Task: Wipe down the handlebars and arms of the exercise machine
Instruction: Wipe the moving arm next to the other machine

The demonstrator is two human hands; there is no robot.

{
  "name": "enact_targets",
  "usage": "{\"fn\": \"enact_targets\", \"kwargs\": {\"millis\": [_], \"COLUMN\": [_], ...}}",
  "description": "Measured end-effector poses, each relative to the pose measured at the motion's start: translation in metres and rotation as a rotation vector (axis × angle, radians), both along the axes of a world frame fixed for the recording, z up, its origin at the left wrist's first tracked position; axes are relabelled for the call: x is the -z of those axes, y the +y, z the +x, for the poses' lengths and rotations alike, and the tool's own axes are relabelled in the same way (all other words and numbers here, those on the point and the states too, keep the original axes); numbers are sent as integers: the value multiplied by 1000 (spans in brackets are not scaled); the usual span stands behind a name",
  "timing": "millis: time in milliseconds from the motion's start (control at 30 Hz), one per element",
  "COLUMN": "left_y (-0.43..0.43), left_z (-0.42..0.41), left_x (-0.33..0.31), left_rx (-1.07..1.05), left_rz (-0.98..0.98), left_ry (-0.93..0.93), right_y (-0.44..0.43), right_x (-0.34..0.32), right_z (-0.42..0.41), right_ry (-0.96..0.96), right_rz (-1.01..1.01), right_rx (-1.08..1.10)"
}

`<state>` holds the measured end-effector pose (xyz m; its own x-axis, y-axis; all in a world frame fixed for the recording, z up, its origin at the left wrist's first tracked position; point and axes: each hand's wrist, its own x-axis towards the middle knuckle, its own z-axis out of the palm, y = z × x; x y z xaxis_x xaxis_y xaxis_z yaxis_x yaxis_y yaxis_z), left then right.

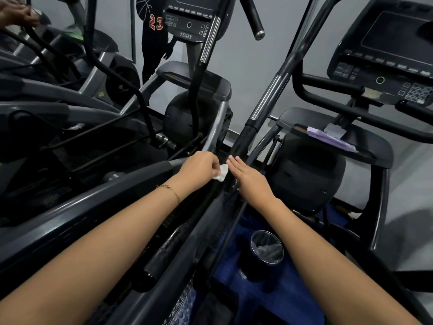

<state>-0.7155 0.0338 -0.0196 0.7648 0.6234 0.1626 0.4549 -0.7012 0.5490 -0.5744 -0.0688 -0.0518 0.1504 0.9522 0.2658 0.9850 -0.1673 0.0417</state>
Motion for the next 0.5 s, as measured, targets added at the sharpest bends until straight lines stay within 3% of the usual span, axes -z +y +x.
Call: {"fn": "enact_targets", "kwargs": {"millis": [200,267,400,500], "left_y": [-2,-2,-6,-18], "left_z": [-17,-25,-28,-21], "left_x": [-4,-6,-1,4], "left_rx": [85,108,-36,-72], "left_rz": [35,23,-317,-627], "left_ry": [24,30,-295,-525], "right_y": [2,2,-9,-13], "right_x": [-6,-16,-33,-29], "right_z": [5,2,-30,-59], "right_ry": [25,162,683,682], "right_rz": [-70,-20,431,489], "right_rx": [12,39,25,-33]}}
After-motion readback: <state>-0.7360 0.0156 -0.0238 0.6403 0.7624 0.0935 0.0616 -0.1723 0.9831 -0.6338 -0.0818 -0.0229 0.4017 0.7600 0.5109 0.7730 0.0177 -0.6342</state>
